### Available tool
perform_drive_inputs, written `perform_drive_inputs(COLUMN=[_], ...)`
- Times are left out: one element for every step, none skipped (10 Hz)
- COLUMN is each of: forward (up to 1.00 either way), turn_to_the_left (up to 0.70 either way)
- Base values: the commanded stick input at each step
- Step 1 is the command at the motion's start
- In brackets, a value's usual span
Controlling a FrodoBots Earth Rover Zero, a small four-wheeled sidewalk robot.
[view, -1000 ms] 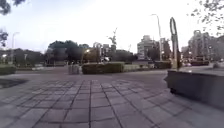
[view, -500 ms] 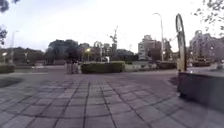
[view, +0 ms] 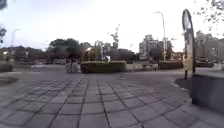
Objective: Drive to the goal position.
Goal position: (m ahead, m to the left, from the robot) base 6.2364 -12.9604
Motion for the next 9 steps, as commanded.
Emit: perform_drive_inputs(forward=[0.7,0.7,0.7,0.7,0.7,0.7,0.7,0.7,0.7], turn_to_the_left=[0.0,0.0,0.0,0.0,0.0,0.0,0.0,0.0,-0.02])
